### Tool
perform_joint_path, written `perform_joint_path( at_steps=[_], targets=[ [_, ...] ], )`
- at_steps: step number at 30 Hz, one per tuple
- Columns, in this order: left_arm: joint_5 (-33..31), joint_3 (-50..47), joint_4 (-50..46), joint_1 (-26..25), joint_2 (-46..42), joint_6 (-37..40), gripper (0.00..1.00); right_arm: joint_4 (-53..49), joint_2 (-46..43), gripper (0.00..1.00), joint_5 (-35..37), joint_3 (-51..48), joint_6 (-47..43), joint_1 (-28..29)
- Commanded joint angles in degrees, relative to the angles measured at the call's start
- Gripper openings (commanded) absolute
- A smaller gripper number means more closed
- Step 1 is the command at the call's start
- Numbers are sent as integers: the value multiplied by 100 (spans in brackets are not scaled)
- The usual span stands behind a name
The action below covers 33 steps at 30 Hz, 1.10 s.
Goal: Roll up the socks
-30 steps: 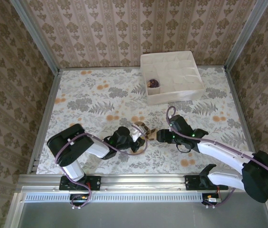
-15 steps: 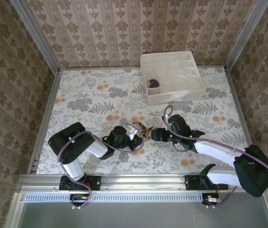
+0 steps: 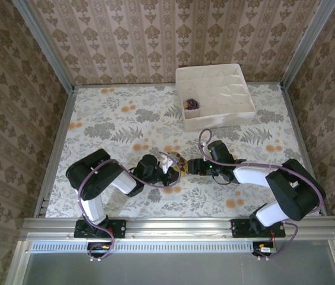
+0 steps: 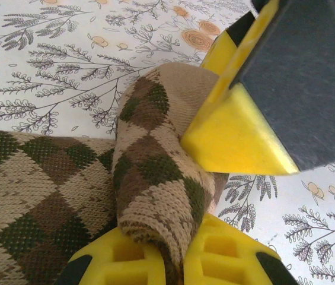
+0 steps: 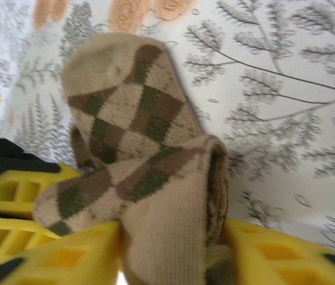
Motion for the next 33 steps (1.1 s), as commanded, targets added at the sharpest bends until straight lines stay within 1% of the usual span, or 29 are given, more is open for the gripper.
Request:
perform_joint_path(
  at_steps=[1, 6, 8, 10, 12, 13, 15, 18, 21, 24, 25, 28, 30, 33],
  targets=[
    [379, 171, -264, -9, 88, 33, 0, 345, 210, 34, -626, 127, 19, 28],
    [524, 329, -631, -1, 32, 207, 1, 461, 168, 9, -686, 29, -18, 28],
    [563, 354, -753, 36, -51, 262, 11, 383, 68, 1, -653, -3, -47, 28],
    [598, 350, -933, 114, -229, 308, 30, 157, -102, 0, -482, -23, -120, 33],
    [673, 290, -1057, 286, -483, 270, 45, -109, -282, 0, -261, -67, -191, 37],
    [723, 237, -1060, 399, -612, 213, 49, -188, -365, 0, -162, -116, -214, 46],
    [856, 117, -1068, 735, -959, 39, 52, -317, -509, 0, 45, -229, -238, 71],
    [1030, 121, -1525, 1115, -1456, -15, 53, -473, -824, 0, 300, -359, -310, 160],
    [916, 267, -2302, 1301, -1831, 129, 52, -532, -945, 0, 498, -459, -335, 276],
    [636, 608, -3286, 1353, -1825, 70, 44, -551, -1051, 0, 746, -540, -357, 435],
    [633, 684, -3428, 1338, -1749, -31, 41, -551, -1079, 0, 850, -571, -357, 492],
    [561, 646, -3206, 1178, -1477, -473, 34, -592, -1130, 0, 1075, -585, -347, 661],
    [481, 566, -2859, 972, -1330, -601, 32, -706, -1109, 0, 1191, -540, -348, 769],
    [64, 304, -2219, 627, -1375, -337, 33, -952, -1048, 0, 1288, -426, -357, 887]
  ],
)
